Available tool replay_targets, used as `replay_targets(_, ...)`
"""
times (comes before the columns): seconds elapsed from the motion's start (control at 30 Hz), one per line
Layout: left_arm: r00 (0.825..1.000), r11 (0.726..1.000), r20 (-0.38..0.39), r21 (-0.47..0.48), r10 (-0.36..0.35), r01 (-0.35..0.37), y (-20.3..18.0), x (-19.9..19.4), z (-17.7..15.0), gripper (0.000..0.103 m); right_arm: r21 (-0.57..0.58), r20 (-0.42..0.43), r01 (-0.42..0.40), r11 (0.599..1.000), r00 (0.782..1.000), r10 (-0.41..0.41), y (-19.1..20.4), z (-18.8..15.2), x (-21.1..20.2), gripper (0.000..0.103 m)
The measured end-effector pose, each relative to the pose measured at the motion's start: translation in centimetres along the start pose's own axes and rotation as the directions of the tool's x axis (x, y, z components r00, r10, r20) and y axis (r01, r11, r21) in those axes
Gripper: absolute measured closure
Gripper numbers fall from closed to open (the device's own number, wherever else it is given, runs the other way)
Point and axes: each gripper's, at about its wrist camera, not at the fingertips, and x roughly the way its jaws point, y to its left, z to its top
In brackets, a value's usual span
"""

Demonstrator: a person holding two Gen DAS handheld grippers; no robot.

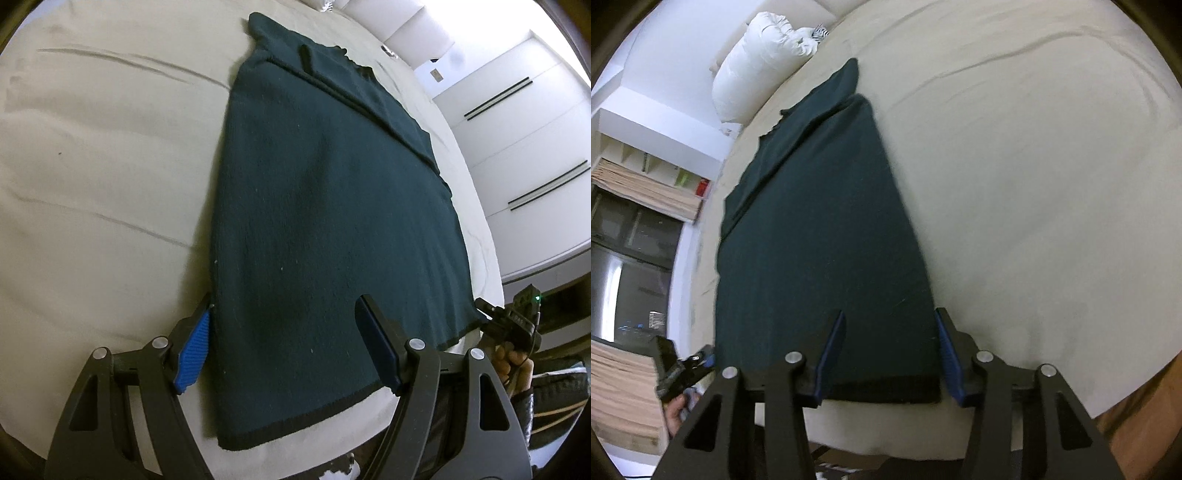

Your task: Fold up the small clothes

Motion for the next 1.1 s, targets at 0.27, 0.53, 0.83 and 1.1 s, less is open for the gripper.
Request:
replay_targets(0.27, 1.0, 0.997, -0.024, -0.078, -0.015, 0.013, 1.5, 0.0, 0.3, 0.073, 0.018, -0.029, -0.079, 0.997, 0.996, 0.08, 0.1, -0.6, 0.5, 0.059)
replay_targets(0.53, 0.993, 0.984, -0.064, -0.153, -0.1, 0.089, 2.6, 0.4, -0.5, 0.075, 0.106, -0.019, -0.187, 0.977, 0.982, 0.19, -1.4, -0.6, 0.2, 0.064)
replay_targets(0.83, 0.976, 0.938, -0.057, -0.291, -0.212, 0.187, 4.7, 0.3, -1.0, 0.074, 0.245, 0.047, -0.319, 0.916, 0.947, 0.317, -3.8, -0.5, -0.1, 0.066)
replay_targets(1.1, 0.972, 0.933, -0.066, -0.303, -0.225, 0.195, 5.0, 0.5, -1.2, 0.074, 0.175, 0.013, -0.256, 0.951, 0.966, 0.258, -3.1, -0.2, -0.2, 0.088)
